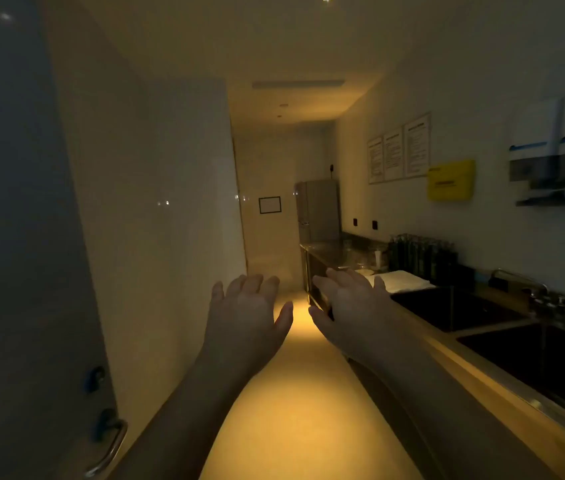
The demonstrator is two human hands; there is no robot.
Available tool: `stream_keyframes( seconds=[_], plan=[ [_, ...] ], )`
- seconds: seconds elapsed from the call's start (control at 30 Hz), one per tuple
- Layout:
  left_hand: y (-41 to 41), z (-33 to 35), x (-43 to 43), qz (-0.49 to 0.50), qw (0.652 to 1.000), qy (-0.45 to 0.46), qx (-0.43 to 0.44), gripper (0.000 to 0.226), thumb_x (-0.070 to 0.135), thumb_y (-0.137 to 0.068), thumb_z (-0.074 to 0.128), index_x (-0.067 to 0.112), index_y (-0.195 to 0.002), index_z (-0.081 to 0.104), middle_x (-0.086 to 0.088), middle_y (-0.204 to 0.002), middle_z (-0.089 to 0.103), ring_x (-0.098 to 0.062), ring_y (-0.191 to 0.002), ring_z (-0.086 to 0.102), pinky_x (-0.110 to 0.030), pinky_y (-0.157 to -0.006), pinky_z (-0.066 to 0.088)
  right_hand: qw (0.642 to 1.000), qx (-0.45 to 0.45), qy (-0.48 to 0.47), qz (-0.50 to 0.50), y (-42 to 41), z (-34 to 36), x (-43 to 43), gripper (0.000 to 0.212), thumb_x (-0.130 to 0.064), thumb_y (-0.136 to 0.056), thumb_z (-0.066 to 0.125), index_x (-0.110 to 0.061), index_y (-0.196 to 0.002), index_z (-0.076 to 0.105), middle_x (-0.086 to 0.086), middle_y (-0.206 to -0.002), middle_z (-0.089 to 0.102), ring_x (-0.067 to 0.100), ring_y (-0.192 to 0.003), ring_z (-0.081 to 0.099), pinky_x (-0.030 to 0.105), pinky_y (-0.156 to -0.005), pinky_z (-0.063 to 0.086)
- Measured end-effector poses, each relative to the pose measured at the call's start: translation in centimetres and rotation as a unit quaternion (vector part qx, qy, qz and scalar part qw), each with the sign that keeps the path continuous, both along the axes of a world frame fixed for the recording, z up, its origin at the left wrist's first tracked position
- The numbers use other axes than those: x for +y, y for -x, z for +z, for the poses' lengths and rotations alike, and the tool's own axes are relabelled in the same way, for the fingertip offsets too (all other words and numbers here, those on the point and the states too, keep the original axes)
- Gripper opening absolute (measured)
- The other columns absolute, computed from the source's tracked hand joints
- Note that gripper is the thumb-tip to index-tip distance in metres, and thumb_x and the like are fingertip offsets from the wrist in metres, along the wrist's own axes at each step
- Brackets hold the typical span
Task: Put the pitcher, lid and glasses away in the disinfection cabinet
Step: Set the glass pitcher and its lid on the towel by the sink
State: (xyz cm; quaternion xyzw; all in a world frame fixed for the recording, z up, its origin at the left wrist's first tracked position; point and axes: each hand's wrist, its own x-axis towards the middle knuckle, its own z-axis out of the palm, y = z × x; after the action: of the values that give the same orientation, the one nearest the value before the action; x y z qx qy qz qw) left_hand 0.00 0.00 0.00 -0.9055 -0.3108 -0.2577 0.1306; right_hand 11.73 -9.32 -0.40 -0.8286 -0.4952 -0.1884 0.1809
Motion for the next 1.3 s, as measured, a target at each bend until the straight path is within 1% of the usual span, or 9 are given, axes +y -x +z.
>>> stream_keyframes(
  seconds=[0.2, 0.33, 0.83, 0.9, 0.97, 1.07, 1.13, 1.23, 1.3],
  plan=[
    [-4.1, -1.5, 3.3, -0.037, 0.998, -0.016, -0.047, 0.049, 0.045, -0.096, 0.035, 0.018, -0.137, 0.043, -0.003, -0.140, 0.046, -0.022, -0.130, 0.041, -0.044, -0.110, 0.022, 1.000, -0.006, 0.004, -0.004, -3.7, -1.2, 3.5, 0.051, -0.045, -0.096, 0.038, -0.027, -0.143, 0.029, -0.003, -0.151, 0.028, 0.018, -0.139, 0.021, 0.048, -0.113, 0.013],
    [-9.0, -2.4, 6.3, -0.041, 0.999, -0.018, -0.028, 0.053, 0.048, -0.097, 0.027, 0.024, -0.144, 0.027, 0.004, -0.149, 0.031, -0.014, -0.137, 0.026, -0.037, -0.114, 0.012, 1.000, -0.009, -0.005, -0.006, -8.2, -1.8, 6.1, 0.051, -0.045, -0.096, 0.038, -0.028, -0.143, 0.028, -0.003, -0.151, 0.027, 0.018, -0.140, 0.020, 0.048, -0.113, 0.012],
    [-28.1, -4.4, 18.4, -0.076, 0.995, 0.016, -0.064, 0.051, 0.045, -0.096, 0.032, 0.021, -0.142, 0.032, 0.001, -0.148, 0.033, -0.016, -0.137, 0.026, -0.037, -0.113, 0.013, 0.999, -0.011, 0.030, -0.012, -26.7, -3.6, 17.6, 0.050, -0.045, -0.096, 0.037, -0.029, -0.142, 0.027, -0.004, -0.152, 0.024, 0.018, -0.140, 0.019, 0.047, -0.112, 0.013],
    [-30.1, -5.2, 20.5, -0.077, 0.993, 0.021, -0.082, 0.048, 0.043, -0.096, 0.037, 0.017, -0.136, 0.042, -0.003, -0.141, 0.044, -0.020, -0.131, 0.037, -0.041, -0.110, 0.021, 0.999, -0.011, 0.033, -0.012, -28.4, -4.3, 19.7, 0.050, -0.045, -0.095, 0.038, -0.029, -0.142, 0.028, -0.004, -0.152, 0.025, 0.019, -0.140, 0.020, 0.048, -0.112, 0.013],
    [-32.0, -6.1, 22.8, -0.091, 0.991, 0.010, -0.101, 0.043, 0.040, -0.089, 0.046, 0.011, -0.119, 0.059, -0.008, -0.120, 0.061, -0.027, -0.113, 0.056, -0.048, -0.099, 0.036, 0.999, -0.015, 0.037, -0.017, -30.0, -4.8, 22.0, 0.051, -0.045, -0.095, 0.038, -0.028, -0.142, 0.027, -0.003, -0.152, 0.025, 0.018, -0.140, 0.020, 0.048, -0.112, 0.013],
    [-34.5, -7.7, 27.2, -0.088, 0.992, 0.015, -0.093, 0.042, 0.040, -0.079, 0.051, 0.010, -0.104, 0.066, -0.009, -0.101, 0.069, -0.029, -0.093, 0.066, -0.050, -0.083, 0.047, 0.999, -0.009, 0.048, -0.022, -32.1, -5.7, 25.8, 0.051, -0.045, -0.096, 0.038, -0.028, -0.142, 0.027, -0.003, -0.152, 0.024, 0.018, -0.140, 0.019, 0.049, -0.112, 0.013],
    [-36.0, -8.5, 30.5, -0.095, 0.991, 0.012, -0.094, 0.042, 0.040, -0.083, 0.049, 0.009, -0.107, 0.065, -0.010, -0.105, 0.068, -0.030, -0.097, 0.065, -0.050, -0.084, 0.047, 0.998, -0.004, 0.051, -0.024, -33.5, -6.3, 28.8, 0.050, -0.044, -0.096, 0.039, -0.027, -0.142, 0.027, -0.003, -0.153, 0.023, 0.018, -0.141, 0.018, 0.048, -0.113, 0.011],
    [-38.0, -9.1, 36.0, -0.102, 0.991, 0.036, -0.078, 0.045, 0.036, -0.090, 0.052, 0.009, -0.126, 0.055, -0.012, -0.128, 0.057, -0.030, -0.121, 0.050, -0.050, -0.101, 0.033, 0.999, 0.005, 0.046, -0.028, -35.3, -7.0, 33.9, 0.050, -0.042, -0.096, 0.040, -0.027, -0.142, 0.028, -0.003, -0.153, 0.024, 0.018, -0.141, 0.018, 0.048, -0.113, 0.011],
    [-39.6, -9.0, 39.9, -0.106, 0.991, 0.018, -0.077, 0.047, 0.033, -0.089, 0.056, 0.007, -0.127, 0.054, -0.014, -0.130, 0.055, -0.033, -0.124, 0.048, -0.053, -0.102, 0.032, 0.998, 0.011, 0.046, -0.038, -36.8, -7.1, 37.3, 0.052, -0.042, -0.096, 0.041, -0.027, -0.143, 0.027, -0.003, -0.152, 0.024, 0.018, -0.141, 0.018, 0.047, -0.113, 0.011]
  ],
)
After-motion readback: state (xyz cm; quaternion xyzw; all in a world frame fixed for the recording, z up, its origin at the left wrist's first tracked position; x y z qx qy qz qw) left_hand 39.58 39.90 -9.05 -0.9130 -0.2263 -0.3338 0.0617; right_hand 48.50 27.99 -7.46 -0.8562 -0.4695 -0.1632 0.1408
